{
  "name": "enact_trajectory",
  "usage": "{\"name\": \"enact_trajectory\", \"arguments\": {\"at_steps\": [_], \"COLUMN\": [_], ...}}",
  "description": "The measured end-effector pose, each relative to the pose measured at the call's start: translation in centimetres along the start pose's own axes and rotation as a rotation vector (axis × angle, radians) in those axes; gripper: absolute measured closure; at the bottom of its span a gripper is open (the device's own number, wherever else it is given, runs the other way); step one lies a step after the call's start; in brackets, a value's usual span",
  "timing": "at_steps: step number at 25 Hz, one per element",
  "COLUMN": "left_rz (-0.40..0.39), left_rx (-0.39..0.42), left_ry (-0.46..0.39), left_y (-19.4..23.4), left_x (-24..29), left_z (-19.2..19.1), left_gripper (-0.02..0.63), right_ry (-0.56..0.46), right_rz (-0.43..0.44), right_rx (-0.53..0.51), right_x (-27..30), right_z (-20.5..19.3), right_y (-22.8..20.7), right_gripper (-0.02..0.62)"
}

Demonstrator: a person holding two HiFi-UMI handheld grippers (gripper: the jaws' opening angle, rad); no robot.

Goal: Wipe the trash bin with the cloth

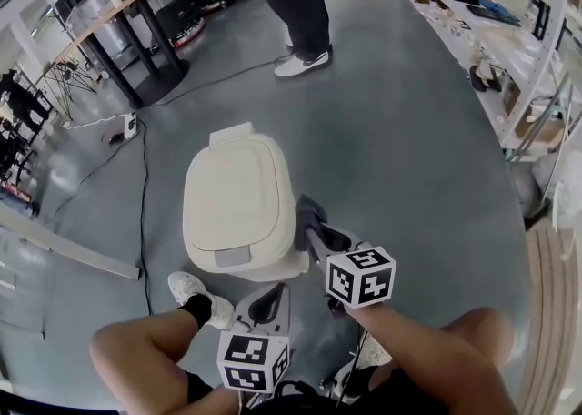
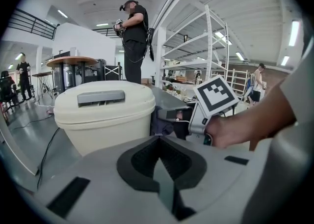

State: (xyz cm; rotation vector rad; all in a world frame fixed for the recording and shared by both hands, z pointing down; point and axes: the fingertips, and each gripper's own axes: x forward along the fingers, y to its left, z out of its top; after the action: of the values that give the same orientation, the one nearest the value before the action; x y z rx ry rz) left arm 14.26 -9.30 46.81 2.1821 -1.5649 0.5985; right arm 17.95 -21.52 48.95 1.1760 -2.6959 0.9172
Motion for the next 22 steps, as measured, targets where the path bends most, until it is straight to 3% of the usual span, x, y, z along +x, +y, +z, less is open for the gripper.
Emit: {"name": "enact_trajectory", "arguments": {"at_steps": [12, 22], "left_rz": [0.001, -0.042], "left_rx": [0.009, -0.008], "left_ry": [0.041, 0.04], "left_y": [0.2, -0.5], "left_x": [1.5, 3.1], "left_z": [-1.6, -2.2], "left_gripper": [0.606, 0.606], "right_ry": [0.08, 0.057], "right_rz": [-0.044, -0.116], "right_rx": [-0.067, 0.007], "right_x": [1.9, 3.6], "right_z": [-4.1, -8.4], "right_y": [-2.2, -5.0], "right_gripper": [0.543, 0.543]}}
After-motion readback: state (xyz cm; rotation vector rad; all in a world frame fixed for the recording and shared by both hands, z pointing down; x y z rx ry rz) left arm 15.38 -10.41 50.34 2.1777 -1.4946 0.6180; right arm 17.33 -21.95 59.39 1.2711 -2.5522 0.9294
